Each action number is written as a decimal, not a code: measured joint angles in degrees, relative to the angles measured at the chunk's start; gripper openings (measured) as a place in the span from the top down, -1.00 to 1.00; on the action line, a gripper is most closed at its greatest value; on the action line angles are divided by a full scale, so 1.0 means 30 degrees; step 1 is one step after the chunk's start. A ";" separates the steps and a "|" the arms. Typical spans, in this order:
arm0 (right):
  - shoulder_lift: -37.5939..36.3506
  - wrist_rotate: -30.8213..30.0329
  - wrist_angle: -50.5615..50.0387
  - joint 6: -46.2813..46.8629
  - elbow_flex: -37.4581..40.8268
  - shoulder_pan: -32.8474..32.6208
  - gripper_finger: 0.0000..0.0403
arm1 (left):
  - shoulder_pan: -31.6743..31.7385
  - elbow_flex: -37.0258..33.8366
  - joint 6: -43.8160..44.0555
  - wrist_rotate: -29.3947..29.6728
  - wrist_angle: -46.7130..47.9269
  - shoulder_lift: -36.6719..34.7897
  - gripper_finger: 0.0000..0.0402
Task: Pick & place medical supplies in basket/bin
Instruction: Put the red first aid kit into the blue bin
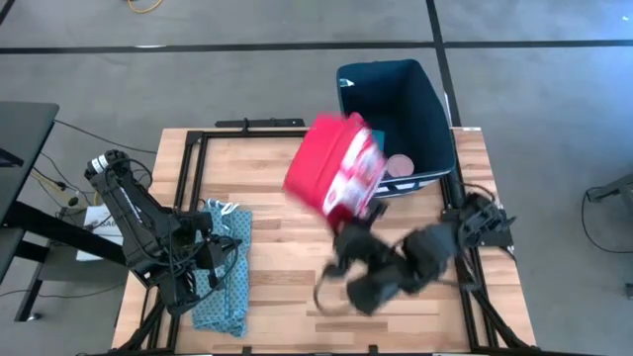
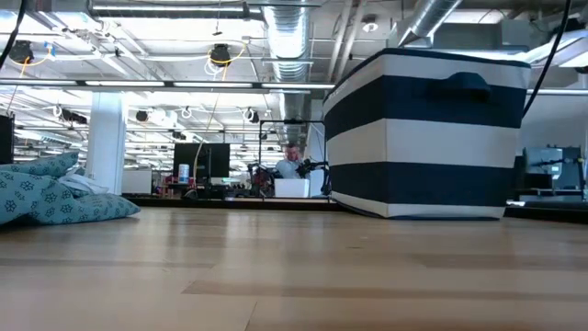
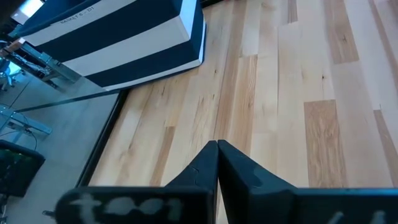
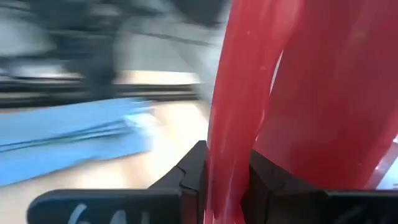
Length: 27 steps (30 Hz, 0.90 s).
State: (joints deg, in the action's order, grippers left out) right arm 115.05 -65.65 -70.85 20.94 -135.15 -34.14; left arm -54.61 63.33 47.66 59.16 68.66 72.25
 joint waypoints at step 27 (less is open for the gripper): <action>-0.1759 1.2811 -0.6453 0.9872 0.2400 1.8793 0.73 | 0.0000 0.0007 0.0080 -0.0582 -0.0194 0.0007 1.00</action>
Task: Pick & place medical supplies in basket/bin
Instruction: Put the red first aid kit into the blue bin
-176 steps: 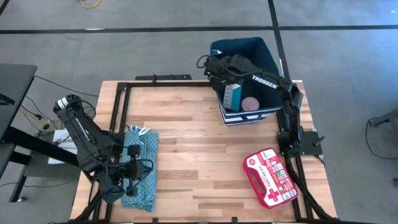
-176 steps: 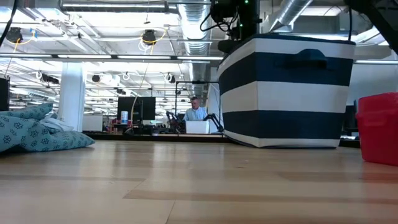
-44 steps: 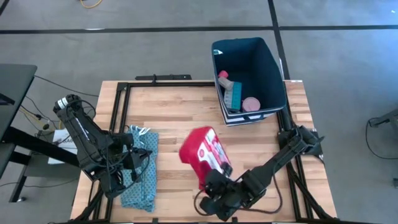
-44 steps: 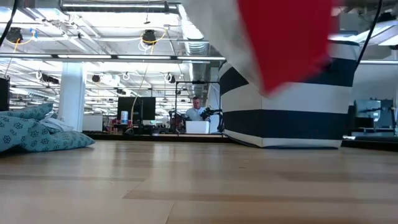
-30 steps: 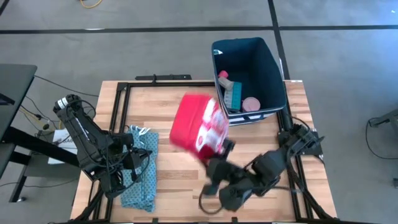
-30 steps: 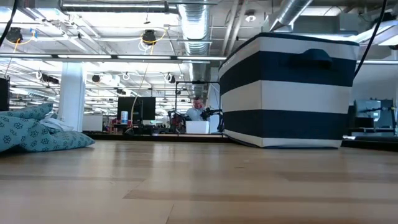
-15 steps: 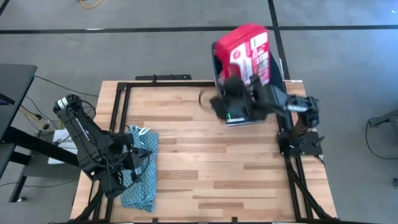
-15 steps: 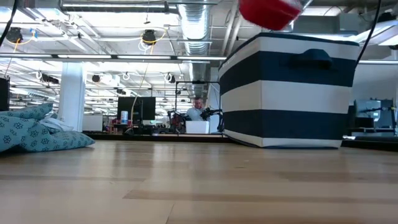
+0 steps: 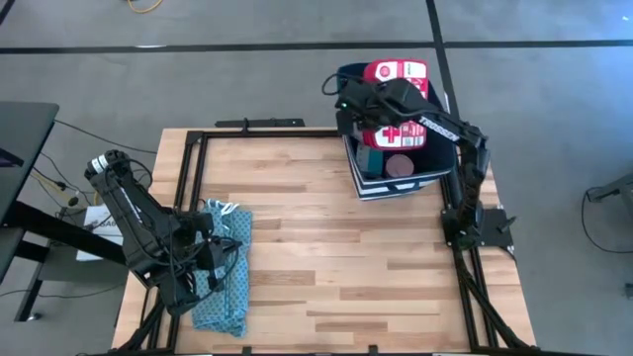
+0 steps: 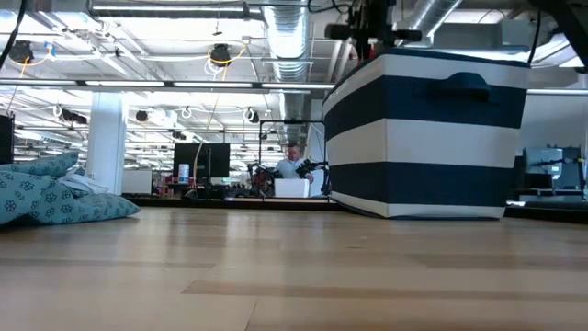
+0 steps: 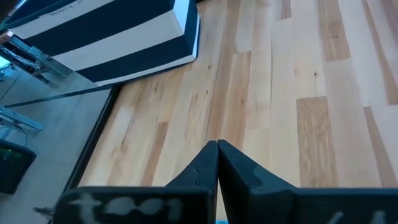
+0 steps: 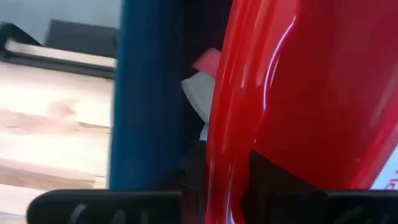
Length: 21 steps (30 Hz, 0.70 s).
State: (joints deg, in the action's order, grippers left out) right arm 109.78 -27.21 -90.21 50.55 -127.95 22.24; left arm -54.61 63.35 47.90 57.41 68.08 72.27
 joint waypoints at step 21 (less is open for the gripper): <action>0.3035 0.6341 0.0688 -0.0749 0.2095 0.2804 0.72 | 0.0036 -0.0003 -0.0043 0.0119 -0.3710 0.0000 1.00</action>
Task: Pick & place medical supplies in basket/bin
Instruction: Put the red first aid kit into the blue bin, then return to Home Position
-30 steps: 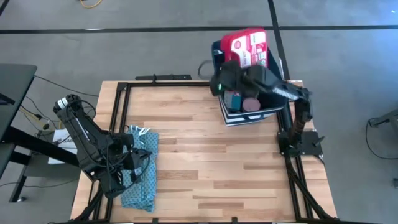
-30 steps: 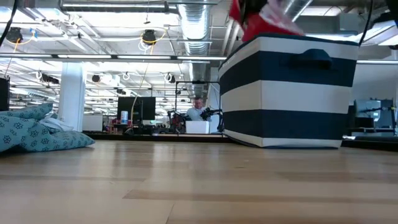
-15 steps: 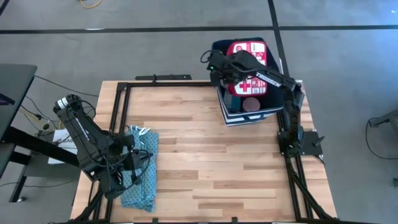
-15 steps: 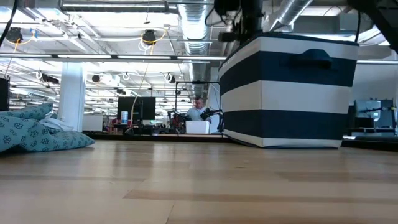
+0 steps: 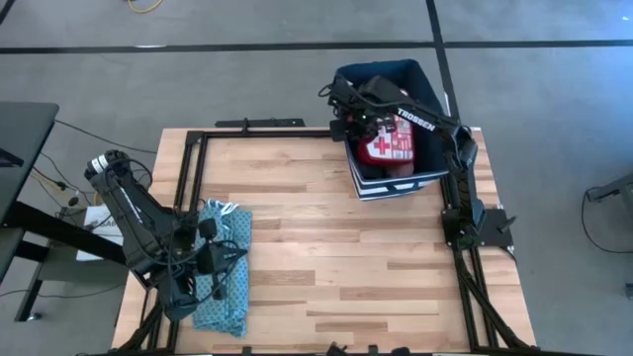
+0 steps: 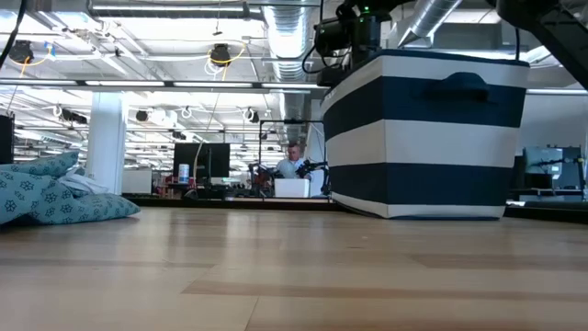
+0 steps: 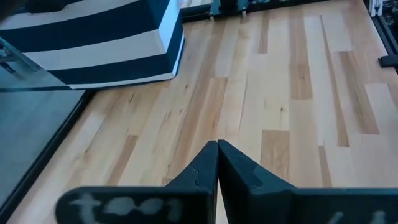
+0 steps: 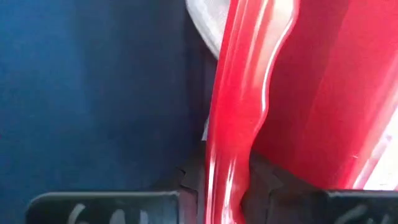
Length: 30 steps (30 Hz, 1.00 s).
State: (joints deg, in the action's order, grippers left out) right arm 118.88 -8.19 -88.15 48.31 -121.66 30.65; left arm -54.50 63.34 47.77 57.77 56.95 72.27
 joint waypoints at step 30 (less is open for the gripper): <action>-0.1148 0.5470 -0.0927 -0.5977 -0.3210 -0.0505 -0.16 | 0.0000 0.0003 -0.0044 -0.0076 -0.0291 -0.0007 1.00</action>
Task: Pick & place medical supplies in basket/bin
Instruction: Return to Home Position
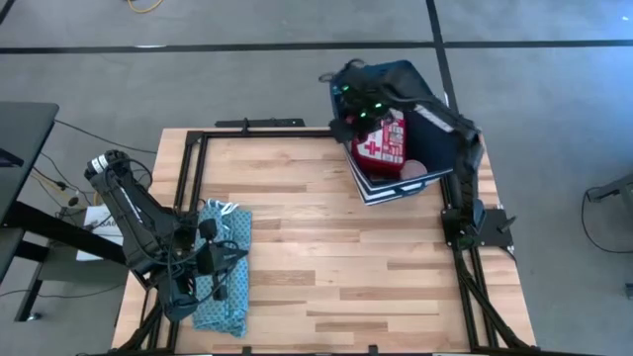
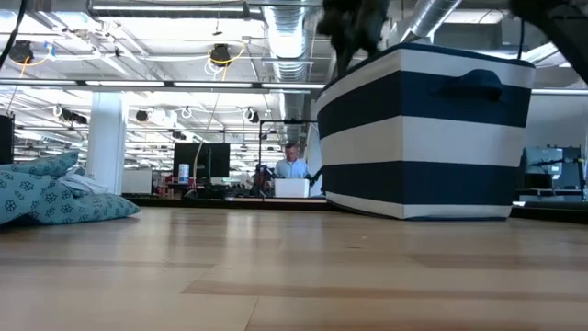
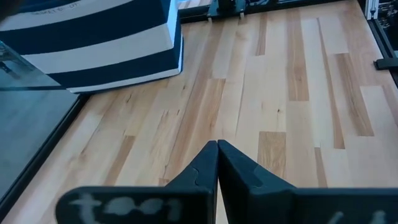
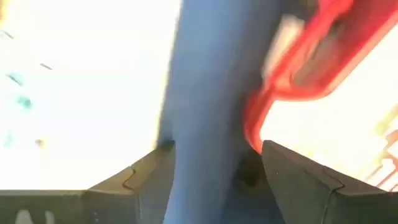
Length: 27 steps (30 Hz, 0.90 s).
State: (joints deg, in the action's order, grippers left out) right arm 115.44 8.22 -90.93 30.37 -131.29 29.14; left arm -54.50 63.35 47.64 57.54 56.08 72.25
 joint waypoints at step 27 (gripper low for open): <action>-1.6355 -1.7615 0.4181 0.1576 1.6002 -2.1127 -0.10 | -0.3510 -0.1925 0.7233 0.2857 0.9714 -0.3814 1.00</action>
State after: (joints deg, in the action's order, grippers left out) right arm 66.37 -44.62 -78.39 35.10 -83.29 -34.24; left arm -65.03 57.58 69.34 66.11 85.22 60.81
